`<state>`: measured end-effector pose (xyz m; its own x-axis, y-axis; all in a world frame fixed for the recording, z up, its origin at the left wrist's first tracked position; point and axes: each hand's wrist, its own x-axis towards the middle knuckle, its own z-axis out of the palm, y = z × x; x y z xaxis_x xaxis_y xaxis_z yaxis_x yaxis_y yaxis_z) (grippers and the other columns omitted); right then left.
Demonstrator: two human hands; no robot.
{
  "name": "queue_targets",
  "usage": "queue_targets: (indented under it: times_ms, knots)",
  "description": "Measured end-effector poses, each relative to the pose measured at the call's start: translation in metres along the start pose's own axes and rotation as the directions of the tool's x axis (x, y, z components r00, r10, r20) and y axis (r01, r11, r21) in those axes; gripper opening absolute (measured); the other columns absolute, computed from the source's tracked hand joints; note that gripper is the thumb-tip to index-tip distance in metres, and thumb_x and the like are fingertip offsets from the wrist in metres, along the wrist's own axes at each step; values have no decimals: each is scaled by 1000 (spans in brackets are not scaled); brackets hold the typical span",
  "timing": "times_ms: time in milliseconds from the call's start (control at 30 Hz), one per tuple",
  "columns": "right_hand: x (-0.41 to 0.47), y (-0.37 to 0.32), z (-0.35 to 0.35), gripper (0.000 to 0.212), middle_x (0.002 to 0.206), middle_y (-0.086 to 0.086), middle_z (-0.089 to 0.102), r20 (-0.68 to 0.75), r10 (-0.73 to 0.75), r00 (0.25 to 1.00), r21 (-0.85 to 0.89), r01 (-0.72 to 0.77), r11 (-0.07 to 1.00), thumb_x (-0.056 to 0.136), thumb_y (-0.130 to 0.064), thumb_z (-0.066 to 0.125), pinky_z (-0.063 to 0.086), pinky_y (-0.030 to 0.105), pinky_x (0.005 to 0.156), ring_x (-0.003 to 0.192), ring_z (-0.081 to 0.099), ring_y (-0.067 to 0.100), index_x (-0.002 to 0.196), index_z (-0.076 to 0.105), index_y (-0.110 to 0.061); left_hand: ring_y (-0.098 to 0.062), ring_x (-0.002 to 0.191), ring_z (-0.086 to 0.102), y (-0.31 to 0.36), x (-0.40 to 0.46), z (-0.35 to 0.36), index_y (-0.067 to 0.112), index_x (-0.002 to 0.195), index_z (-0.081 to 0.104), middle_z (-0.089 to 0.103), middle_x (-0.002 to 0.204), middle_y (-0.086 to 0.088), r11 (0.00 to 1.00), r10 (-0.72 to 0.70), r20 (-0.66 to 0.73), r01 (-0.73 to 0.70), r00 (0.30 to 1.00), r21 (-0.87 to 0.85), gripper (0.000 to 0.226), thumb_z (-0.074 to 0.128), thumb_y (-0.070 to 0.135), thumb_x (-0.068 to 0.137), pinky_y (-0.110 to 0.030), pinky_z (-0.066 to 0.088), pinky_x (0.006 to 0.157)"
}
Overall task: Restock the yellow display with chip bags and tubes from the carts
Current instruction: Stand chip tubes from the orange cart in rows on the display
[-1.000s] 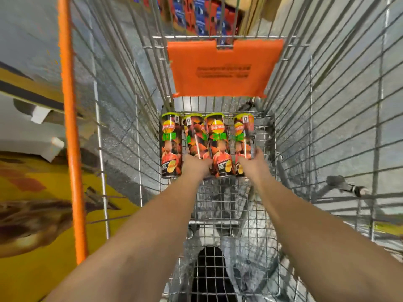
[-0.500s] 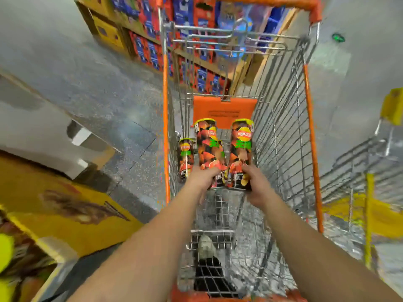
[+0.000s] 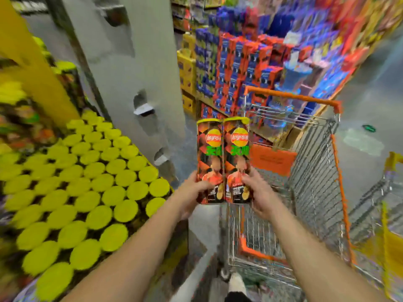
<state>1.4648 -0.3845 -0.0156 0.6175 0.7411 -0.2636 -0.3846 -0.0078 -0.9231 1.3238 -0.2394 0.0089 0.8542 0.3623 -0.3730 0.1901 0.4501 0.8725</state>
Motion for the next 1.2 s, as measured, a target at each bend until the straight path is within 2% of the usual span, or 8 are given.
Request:
queue_targets:
  times_ms: [133, 300, 400, 600, 733, 900, 1000, 1200]
  knots:
    - [-7, -2, 79, 66, 123, 9, 66, 154, -11, 988, -94, 26, 995, 78, -27, 66, 54, 41, 84, 108, 66, 26, 139, 42, -17, -25, 93, 71, 15, -58, -55, 19, 124, 55, 73, 105, -8, 994, 106, -94, -107, 990, -9, 53, 67, 7, 74, -41, 58, 82]
    - [-2, -4, 159, 95, 125, 8, 64, 287, 6, 958, -186, 50, 981, 59, -52, 85, 50, 46, 93, 111, 65, 27, 137, 41, -21, -12, 84, 72, 35, -110, -100, 22, 113, 57, 75, 93, 7, 973, 230, -210, -228, 950, 34, 30, 64, 8, 87, -25, 56, 67]
    - [8, -7, 202, 99, 122, -1, 65, 362, 0, 932, -247, 96, 964, 49, -63, 85, 50, 41, 95, 112, 64, 19, 130, 43, -24, -16, 97, 70, 44, -131, -132, 20, 122, 55, 74, 106, 1, 965, 262, -297, -250, 918, 80, 47, 74, 8, 80, -31, 55, 81]
    - [49, 3, 275, 96, 123, -4, 62, 502, 58, 863, -338, 134, 931, 58, -46, 80, 47, 41, 101, 114, 60, 14, 139, 33, -25, -26, 109, 64, 62, -145, -194, 18, 124, 48, 67, 118, -9, 962, 271, -517, -243, 812, 122, 68, 75, 16, 62, -46, 48, 99]
    - [91, 16, 321, 75, 118, -6, 64, 577, 97, 811, -336, 128, 933, 76, -18, 80, 49, 32, 90, 109, 62, 10, 135, 33, -24, -16, 100, 63, 77, -139, -234, 18, 129, 42, 65, 113, -2, 961, 275, -605, -223, 747, 162, 58, 70, 2, 81, -31, 49, 83]
    - [152, 28, 373, 75, 120, -6, 65, 624, 135, 770, -419, 184, 889, 62, -40, 86, 49, 36, 94, 112, 61, 12, 122, 40, -35, -14, 100, 64, 97, -114, -291, 31, 119, 46, 68, 108, 4, 971, 233, -715, -199, 659, 132, 54, 76, 10, 80, -34, 49, 89]
    - [185, 30, 400, 68, 119, -12, 59, 643, 119, 757, -472, 269, 839, 76, -27, 82, 48, 18, 83, 103, 58, -1, 127, 37, -32, -19, 105, 64, 110, -97, -322, 23, 127, 44, 67, 114, 0, 974, 217, -758, -193, 615, 122, 57, 75, 9, 80, -42, 49, 97]
    - [252, 35, 461, 74, 126, -6, 50, 685, 111, 720, -538, 397, 744, 78, -31, 81, 41, 25, 90, 110, 50, 9, 138, 38, -24, -20, 102, 66, 131, -66, -391, 28, 113, 51, 70, 108, 2, 984, 173, -848, -128, 501, 125, 60, 85, 21, 64, -46, 50, 96]
